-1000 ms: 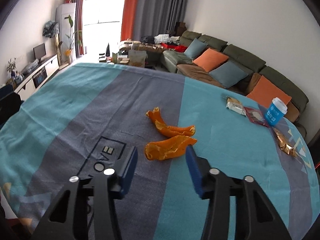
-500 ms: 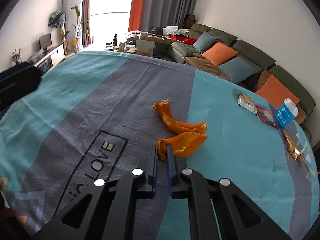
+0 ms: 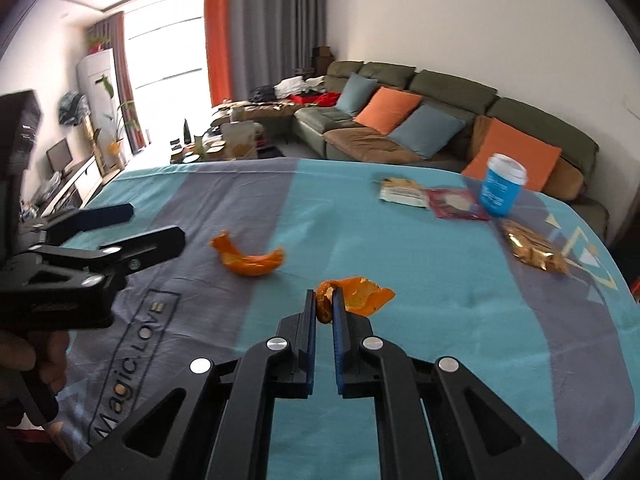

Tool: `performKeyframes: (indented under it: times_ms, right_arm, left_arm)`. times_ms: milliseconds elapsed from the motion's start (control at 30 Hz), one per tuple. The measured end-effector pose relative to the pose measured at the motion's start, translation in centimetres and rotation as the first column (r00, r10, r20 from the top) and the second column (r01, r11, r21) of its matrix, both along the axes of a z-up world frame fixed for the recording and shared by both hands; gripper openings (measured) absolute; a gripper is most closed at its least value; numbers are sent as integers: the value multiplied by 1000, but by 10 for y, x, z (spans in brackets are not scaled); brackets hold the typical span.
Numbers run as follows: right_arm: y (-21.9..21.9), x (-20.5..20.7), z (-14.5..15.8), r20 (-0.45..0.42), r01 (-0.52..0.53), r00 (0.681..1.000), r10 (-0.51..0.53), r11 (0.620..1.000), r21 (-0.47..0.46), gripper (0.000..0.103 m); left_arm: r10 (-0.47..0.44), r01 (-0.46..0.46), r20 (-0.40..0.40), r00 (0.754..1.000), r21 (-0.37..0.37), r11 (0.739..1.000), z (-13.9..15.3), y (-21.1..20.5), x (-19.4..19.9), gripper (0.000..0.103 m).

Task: Collect trash
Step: 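Grasp an orange peel with the right gripper while the left grasps another orange peel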

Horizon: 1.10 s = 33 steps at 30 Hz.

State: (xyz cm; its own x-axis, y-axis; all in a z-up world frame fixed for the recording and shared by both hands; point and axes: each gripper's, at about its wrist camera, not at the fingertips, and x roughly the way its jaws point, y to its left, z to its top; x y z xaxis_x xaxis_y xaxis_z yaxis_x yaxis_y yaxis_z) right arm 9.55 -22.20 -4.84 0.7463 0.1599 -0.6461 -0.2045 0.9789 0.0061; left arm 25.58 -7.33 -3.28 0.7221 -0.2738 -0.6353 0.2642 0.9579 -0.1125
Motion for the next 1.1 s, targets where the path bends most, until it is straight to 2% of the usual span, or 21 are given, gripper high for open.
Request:
performKeyframes:
  times_ms: [133, 200, 333, 400, 433, 533, 567, 600, 867, 1100]
  right_arm:
    - [-7, 1, -3, -7, 5, 1000, -5, 1000, 18, 6]
    - [-7, 1, -6, -12, -2, 1000, 2, 1000, 26, 6]
    - [-14, 2, -6, -13, -2, 1000, 3, 999, 35, 6]
    - [-17, 3, -6, -13, 1, 1000, 0, 999, 42, 6]
    - [-18, 3, -6, -12, 2, 1000, -1, 999, 42, 6]
    - [-20, 4, -5, -11, 0, 1000, 0, 999, 47, 6]
    - [-19, 3, -5, -10, -2, 1000, 2, 999, 48, 6]
    - [-19, 2, -5, -9, -3, 1000, 3, 999, 49, 6]
    - [-18, -3, 2, 9, -4, 1000, 3, 999, 51, 6]
    - [-11, -15, 16, 45, -16, 999, 14, 999, 43, 6]
  left_arm:
    - [-16, 14, -60, 998, -33, 999, -12, -11, 27, 94]
    - [-19, 14, -109, 994, -46, 999, -21, -13, 42, 77]
    - [2, -14, -182, 983, -60, 998, -38, -16, 60, 69]
    - [-7, -10, -216, 976, -76, 997, -46, -17, 63, 55]
    - [-6, -12, -227, 974, -78, 997, -49, -18, 65, 54]
    - [3, -17, -218, 976, -62, 998, -51, -22, 66, 46]
    - [3, -19, -219, 976, -68, 998, -52, -22, 67, 37]
    - [-2, -16, -224, 975, -76, 997, -52, -22, 67, 33]
    - [-16, -4, -203, 979, -97, 995, -48, -22, 55, 21]
    - [-4, -16, -134, 991, -144, 989, -26, -3, 32, 14]
